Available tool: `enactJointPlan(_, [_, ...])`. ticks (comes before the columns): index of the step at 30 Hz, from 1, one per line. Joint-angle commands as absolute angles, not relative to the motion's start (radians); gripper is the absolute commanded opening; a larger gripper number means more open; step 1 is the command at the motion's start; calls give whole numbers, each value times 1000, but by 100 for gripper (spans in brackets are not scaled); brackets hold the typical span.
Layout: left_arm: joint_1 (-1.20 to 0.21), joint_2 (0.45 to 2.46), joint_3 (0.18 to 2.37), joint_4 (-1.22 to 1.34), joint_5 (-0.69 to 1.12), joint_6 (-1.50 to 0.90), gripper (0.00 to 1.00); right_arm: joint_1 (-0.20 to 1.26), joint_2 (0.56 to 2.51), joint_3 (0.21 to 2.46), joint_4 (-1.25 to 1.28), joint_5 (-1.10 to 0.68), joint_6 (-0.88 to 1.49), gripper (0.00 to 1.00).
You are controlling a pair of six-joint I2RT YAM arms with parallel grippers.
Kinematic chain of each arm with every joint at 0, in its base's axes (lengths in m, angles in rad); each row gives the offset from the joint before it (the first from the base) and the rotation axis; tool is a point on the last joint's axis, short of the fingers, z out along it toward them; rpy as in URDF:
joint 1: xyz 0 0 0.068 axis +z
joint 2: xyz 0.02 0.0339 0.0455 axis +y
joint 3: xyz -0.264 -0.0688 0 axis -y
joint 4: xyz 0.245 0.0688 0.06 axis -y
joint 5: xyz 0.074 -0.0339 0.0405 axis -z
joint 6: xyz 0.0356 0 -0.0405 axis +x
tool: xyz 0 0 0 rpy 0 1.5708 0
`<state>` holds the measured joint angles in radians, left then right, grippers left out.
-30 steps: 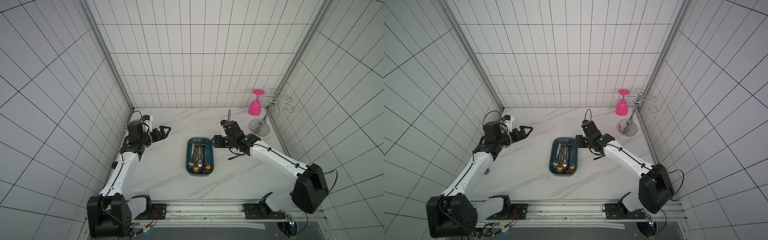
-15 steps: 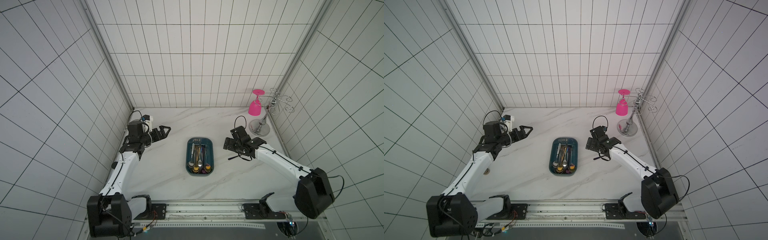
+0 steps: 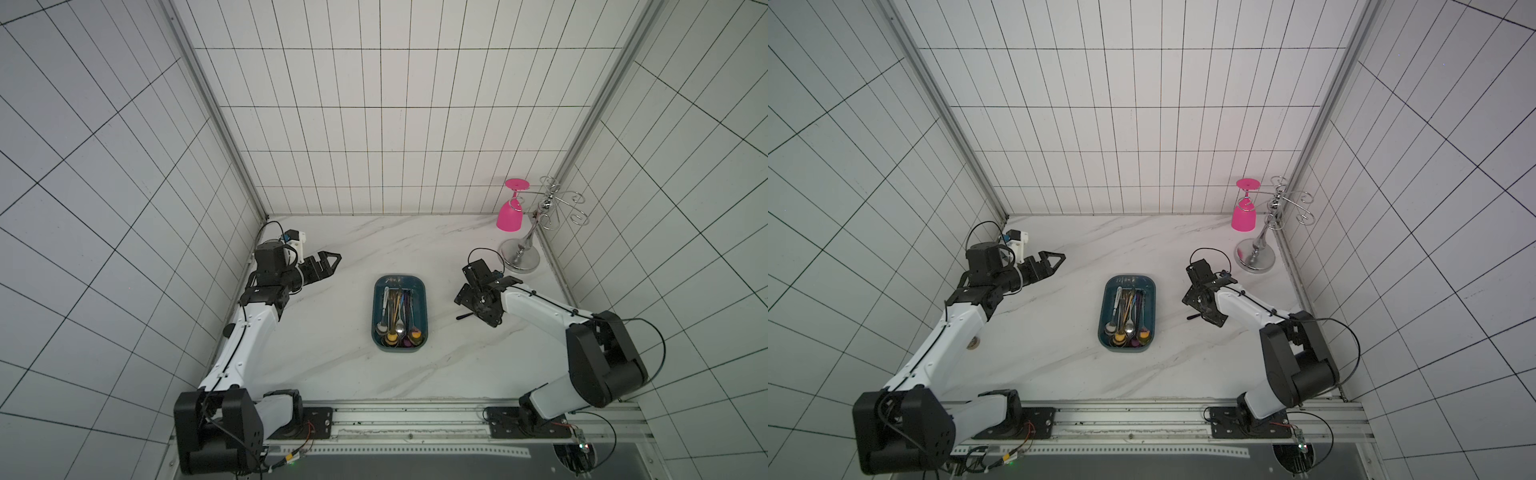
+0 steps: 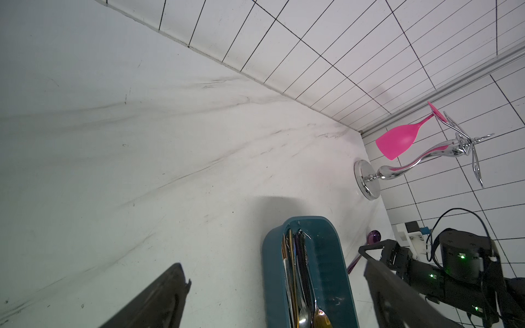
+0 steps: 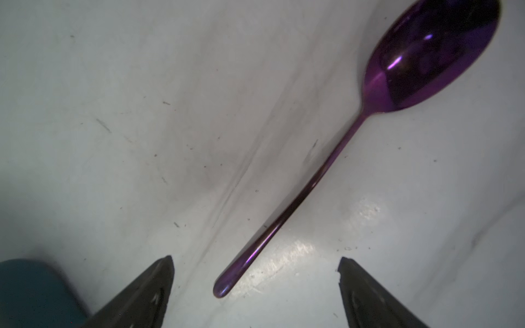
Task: Put the spoon into the storage box
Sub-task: Pick up the spoon from the center of the board.
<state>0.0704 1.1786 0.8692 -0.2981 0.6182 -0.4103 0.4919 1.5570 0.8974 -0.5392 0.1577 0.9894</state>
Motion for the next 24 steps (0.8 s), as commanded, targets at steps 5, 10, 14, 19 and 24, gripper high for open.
enactJointPlan(5, [79, 1171, 887, -289, 605, -399, 99, 454, 1639, 930, -576, 205, 1020, 88])
enactJointPlan(10, [81, 1173, 891, -297, 605, -396, 99, 436, 1677, 952, -568, 221, 990, 77])
enactJointPlan(14, [81, 1169, 878, -282, 607, -397, 99, 424, 1701, 952, -549, 235, 976, 58])
enactJointPlan(19, [84, 1175, 889, -291, 604, -397, 99, 406, 1715, 951, -540, 232, 960, 40])
enactJointPlan(24, [84, 1173, 886, -293, 608, -397, 99, 397, 1738, 956, -528, 217, 934, 29])
